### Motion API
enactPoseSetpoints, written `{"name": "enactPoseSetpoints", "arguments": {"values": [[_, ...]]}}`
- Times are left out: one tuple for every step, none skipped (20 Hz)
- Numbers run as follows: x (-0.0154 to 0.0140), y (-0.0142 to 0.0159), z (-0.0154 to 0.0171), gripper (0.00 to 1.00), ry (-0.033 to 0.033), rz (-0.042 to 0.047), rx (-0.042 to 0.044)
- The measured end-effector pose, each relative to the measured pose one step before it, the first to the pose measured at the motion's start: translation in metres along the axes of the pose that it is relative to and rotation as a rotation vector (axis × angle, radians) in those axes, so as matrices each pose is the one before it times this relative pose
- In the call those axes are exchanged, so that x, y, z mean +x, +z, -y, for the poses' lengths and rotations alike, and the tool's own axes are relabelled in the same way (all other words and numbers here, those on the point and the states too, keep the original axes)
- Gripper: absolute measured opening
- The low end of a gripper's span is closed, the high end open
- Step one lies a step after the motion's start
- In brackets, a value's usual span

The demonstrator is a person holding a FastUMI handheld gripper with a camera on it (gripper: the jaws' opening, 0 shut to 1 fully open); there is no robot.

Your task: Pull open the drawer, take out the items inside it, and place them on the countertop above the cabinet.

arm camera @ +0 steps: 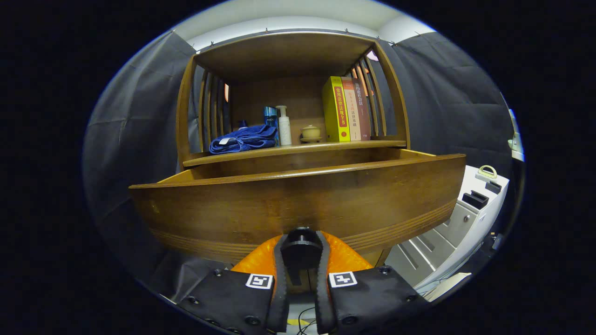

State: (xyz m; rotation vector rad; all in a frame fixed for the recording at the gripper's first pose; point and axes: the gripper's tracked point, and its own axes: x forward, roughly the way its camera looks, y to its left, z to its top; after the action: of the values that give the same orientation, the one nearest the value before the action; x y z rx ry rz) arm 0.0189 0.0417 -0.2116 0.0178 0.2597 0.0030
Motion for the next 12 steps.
{"name": "enactPoseSetpoints", "arguments": {"values": [[-0.00061,-0.00111,-0.00015,0.30,-0.00167,0.00464,0.00370],[0.00133,0.00006,0.00006,0.30,-0.00201,0.00268,0.00184],[-0.00044,0.00060,0.00017,0.36,-0.00088,0.00224,-0.00442],[0.00110,-0.00026,0.00000,0.41,0.00035,0.00364,-0.00952],[-0.00089,-0.00063,0.00004,0.46,0.00127,0.00280,-0.01399],[0.00055,-0.00109,-0.00078,0.51,-0.00061,-0.00053,-0.01209],[-0.00142,0.00105,0.00056,0.56,-0.00052,0.00091,-0.00724],[-0.00126,0.00134,0.00016,0.61,0.00116,0.00202,0.00317],[-0.00105,0.00173,-0.00195,0.66,0.00632,0.00341,0.00134],[-0.00040,0.00190,0.00145,0.71,-0.00461,0.00253,-0.00201],[-0.00032,0.00221,0.00124,0.76,-0.00058,0.00526,-0.00278],[-0.00142,0.00344,0.00116,0.81,-0.00532,0.00766,-0.00420]]}}
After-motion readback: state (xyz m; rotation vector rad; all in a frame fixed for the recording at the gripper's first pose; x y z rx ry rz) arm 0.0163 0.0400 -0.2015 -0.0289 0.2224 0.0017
